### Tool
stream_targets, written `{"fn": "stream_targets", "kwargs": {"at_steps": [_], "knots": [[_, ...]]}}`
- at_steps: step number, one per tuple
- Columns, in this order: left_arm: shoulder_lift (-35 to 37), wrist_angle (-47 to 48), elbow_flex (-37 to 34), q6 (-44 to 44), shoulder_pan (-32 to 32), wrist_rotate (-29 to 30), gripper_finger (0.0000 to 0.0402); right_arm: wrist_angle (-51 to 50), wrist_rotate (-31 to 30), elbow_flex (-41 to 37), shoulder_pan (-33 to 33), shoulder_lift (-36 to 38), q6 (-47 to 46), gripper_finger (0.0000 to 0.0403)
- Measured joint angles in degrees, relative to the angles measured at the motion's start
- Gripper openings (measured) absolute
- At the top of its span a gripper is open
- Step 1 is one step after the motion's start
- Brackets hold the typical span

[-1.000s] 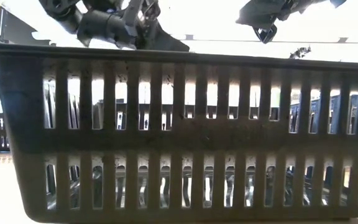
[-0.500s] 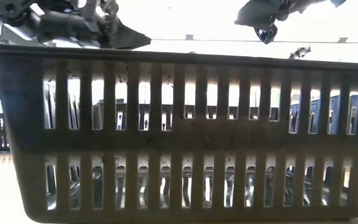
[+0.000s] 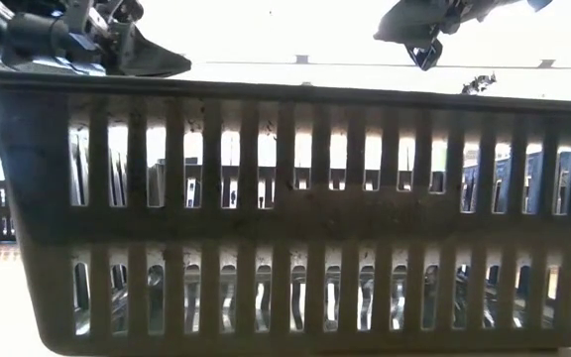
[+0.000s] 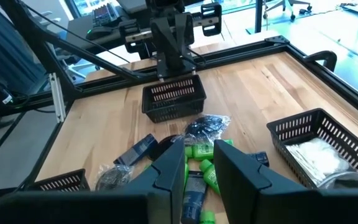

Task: Pick & Place Travel size toiletries
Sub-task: Put the green bottle into the middle right black bin

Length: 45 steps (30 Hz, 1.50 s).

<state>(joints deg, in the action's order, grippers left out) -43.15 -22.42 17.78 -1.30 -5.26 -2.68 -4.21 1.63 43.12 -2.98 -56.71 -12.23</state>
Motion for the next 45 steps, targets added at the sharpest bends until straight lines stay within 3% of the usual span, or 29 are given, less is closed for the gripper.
{"fn": "stream_targets", "kwargs": {"at_steps": [11, 26, 33, 37, 45], "knots": [[7.89, 4.52, 0.00, 1.03, 0.00, 0.01, 0.0000, 0.07, -0.06, -0.01, -0.02, 0.00, 1.18, 0.0078], [8.15, 8.17, 0.02, 2.56, 0.00, 0.00, 0.0000, 0.34, -0.17, -0.01, -0.02, 0.00, 5.34, 0.0078], [8.14, 9.09, 0.04, 2.56, 0.00, 0.28, 0.0000, 5.30, -0.16, 0.00, -0.02, -1.00, 5.04, 0.0080], [8.15, 9.22, 0.06, 2.56, 0.00, 0.29, 0.0000, 5.22, -0.20, -0.01, -0.02, -3.26, 4.90, 0.0109], [8.15, 9.34, 0.06, 2.54, 0.00, 0.35, 0.0000, 5.56, -2.14, -0.01, -0.01, -10.56, 2.44, 0.0220]]}}
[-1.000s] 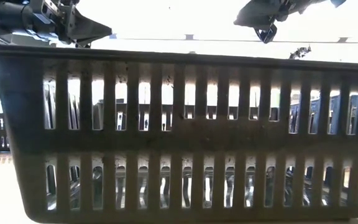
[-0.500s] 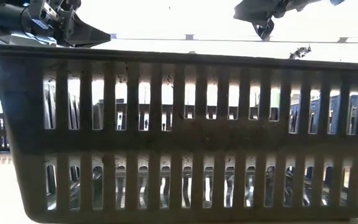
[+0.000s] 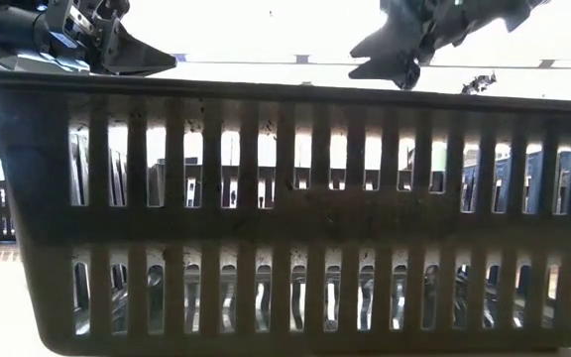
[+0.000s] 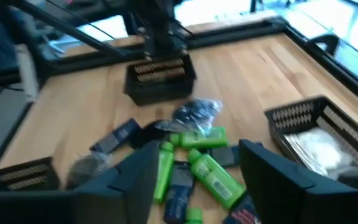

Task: Pick & Place Travel size toiletries
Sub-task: Put the green bottle into the middle right black bin

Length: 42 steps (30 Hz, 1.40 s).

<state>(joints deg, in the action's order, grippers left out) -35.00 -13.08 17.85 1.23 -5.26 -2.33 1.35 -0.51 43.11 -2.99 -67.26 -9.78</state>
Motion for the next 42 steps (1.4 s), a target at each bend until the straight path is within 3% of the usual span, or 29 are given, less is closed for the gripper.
{"fn": "stream_targets", "kwargs": {"at_steps": [5, 17, 25, 35, 42], "knots": [[0.00, 0.00, 0.00, 0.00, 0.00, 0.11, 0.0000, -3.22, -2.50, 0.00, -0.02, -2.84, -3.26, 0.0252], [0.00, 0.00, 0.00, -0.02, 0.02, 0.57, 0.0000, -8.88, -2.52, 0.07, 0.15, -10.06, -5.07, 0.0251], [0.00, 0.00, 0.00, -0.09, 0.02, 0.57, 0.0000, -21.86, -5.16, 8.91, 1.67, -16.34, -3.90, 0.0250], [0.00, 0.95, 0.02, -0.09, 0.02, 0.55, 0.0000, -26.59, 0.68, 12.20, 2.26, -24.33, -4.12, 0.0250], [0.00, 1.29, 0.02, -0.09, 0.00, 0.54, 0.0000, -26.50, 0.89, 12.20, 2.26, -29.03, -3.95, 0.0250]]}}
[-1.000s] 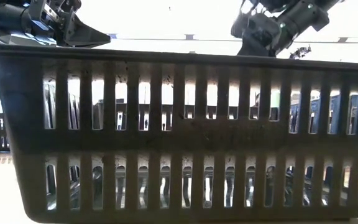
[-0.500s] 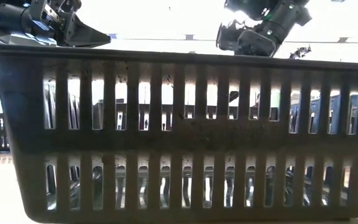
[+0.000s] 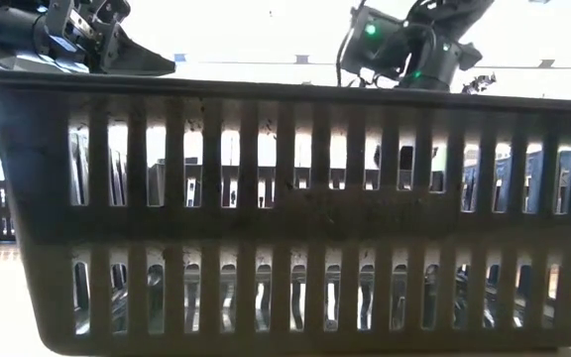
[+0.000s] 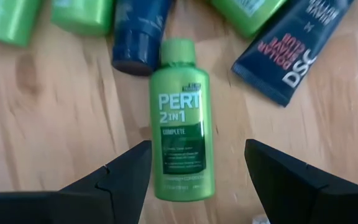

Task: Pick & Place Travel size toiletries
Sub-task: Put the green bottle into the middle right black bin

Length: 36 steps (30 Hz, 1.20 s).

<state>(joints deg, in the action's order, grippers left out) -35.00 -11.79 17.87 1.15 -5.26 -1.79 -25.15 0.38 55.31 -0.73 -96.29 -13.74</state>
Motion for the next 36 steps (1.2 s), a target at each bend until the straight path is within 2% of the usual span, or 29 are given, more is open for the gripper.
{"fn": "stream_targets", "kwargs": {"at_steps": [20, 25, 36], "knots": [[-0.02, 1.33, 0.00, 0.05, 0.02, 0.61, 0.0000, 1.22, -0.49, 1.25, 1.68, -1.62, 1.11, 0.0250], [-0.02, 1.36, 0.00, 0.07, 0.02, 2.66, 0.0000, -1.59, -3.19, 3.97, 1.97, -1.62, 2.16, 0.0250], [-0.02, 1.51, 0.00, 0.06, 0.02, 2.83, 0.0000, -0.91, -1.54, 4.52, 1.48, -3.85, 1.66, 0.0250]]}}
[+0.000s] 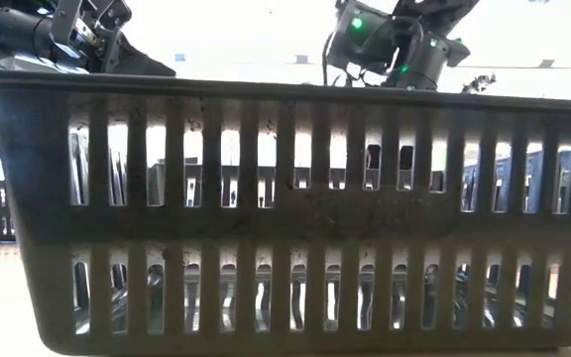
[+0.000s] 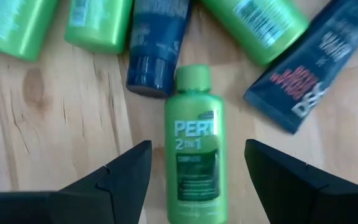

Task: Pick & Place Travel size toiletries
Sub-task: Put the green bottle into the middle right black bin

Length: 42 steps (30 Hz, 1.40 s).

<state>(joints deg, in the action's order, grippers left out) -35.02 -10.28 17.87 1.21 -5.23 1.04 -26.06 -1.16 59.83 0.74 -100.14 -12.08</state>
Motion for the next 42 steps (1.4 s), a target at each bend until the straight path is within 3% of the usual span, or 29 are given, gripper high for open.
{"fn": "stream_targets", "kwargs": {"at_steps": [10, 20, 33, 42], "knots": [[0.00, 1.20, 0.00, -0.23, 0.00, 0.03, 0.0000, -7.16, -0.14, 7.59, -0.01, -8.92, 1.97, 0.0250], [0.00, 1.25, 0.00, -0.25, 0.00, 0.04, 0.0000, -8.05, -0.27, 7.76, -0.01, -9.13, 2.23, 0.0248], [0.00, 1.38, 0.00, -0.22, 0.00, 0.06, 0.0000, -8.05, -0.21, 7.76, -0.01, -9.05, 2.25, 0.0163], [0.00, 1.44, 0.00, -0.22, 0.00, 0.06, 0.0000, -7.51, -0.29, 7.74, 0.12, -9.05, 1.55, 0.0193]]}}
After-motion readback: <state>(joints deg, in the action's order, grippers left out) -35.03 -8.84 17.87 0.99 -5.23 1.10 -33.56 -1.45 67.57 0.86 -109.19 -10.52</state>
